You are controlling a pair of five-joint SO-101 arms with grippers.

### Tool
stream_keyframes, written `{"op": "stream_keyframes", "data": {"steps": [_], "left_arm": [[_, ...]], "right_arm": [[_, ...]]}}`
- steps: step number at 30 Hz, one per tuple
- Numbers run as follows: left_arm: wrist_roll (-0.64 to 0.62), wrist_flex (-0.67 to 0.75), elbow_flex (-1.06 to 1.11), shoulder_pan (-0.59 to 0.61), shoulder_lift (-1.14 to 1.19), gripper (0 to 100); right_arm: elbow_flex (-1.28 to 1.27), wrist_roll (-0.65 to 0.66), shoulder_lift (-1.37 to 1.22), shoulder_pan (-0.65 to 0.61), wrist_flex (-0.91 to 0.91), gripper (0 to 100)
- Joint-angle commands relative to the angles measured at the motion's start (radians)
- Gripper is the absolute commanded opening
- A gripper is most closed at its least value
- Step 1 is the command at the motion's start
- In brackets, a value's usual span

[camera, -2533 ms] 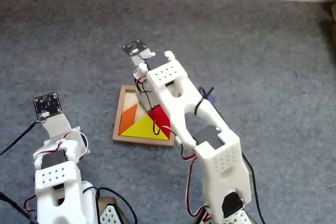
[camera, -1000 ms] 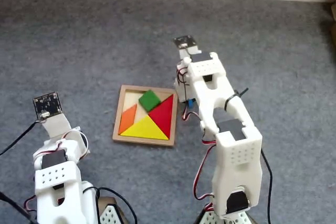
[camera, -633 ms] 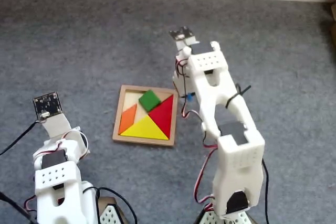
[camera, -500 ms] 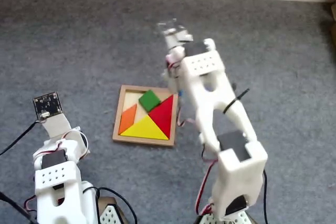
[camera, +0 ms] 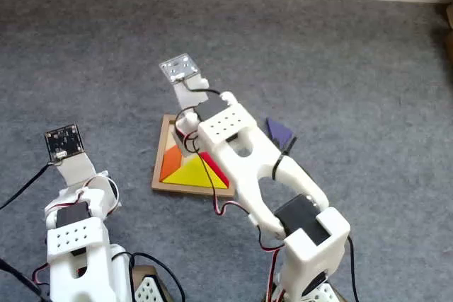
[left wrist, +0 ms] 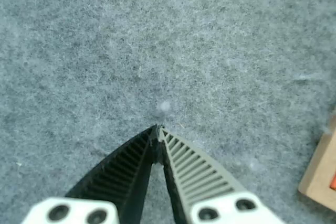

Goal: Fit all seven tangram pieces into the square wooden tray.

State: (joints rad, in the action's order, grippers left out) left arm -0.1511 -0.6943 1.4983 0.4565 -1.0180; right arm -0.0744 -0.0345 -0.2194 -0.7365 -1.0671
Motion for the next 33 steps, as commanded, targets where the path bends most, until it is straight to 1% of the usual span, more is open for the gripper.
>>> {"op": "stream_keyframes", "data": {"steps": [1,10,14,16,24,29,33], "left_arm": [[0.011,0.015,-0.03,-0.021,-0.015,1],[0.011,0.015,-0.03,-0.021,-0.015,1],[0.011,0.015,-0.03,-0.021,-0.015,1],[0.011,0.015,-0.03,-0.021,-0.015,1],[0.011,0.015,-0.03,-0.021,-0.015,1],[0.011,0.015,-0.03,-0.021,-0.015,1],[0.011,0.015,-0.03,-0.021,-0.015,1]], "right_arm": [[0.01,-0.028,0.061,-0.03,0.044,0.6],[0.018,-0.029,-0.047,-0.053,0.036,1.2],[0.019,-0.029,-0.053,-0.056,0.004,8.8],[0.019,-0.029,-0.053,-0.058,-0.012,11.1],[0.021,-0.029,-0.047,-0.051,-0.035,11.1],[0.015,-0.028,0.015,-0.048,-0.035,11.1],[0.013,-0.028,0.05,-0.015,-0.028,11.1]]}}
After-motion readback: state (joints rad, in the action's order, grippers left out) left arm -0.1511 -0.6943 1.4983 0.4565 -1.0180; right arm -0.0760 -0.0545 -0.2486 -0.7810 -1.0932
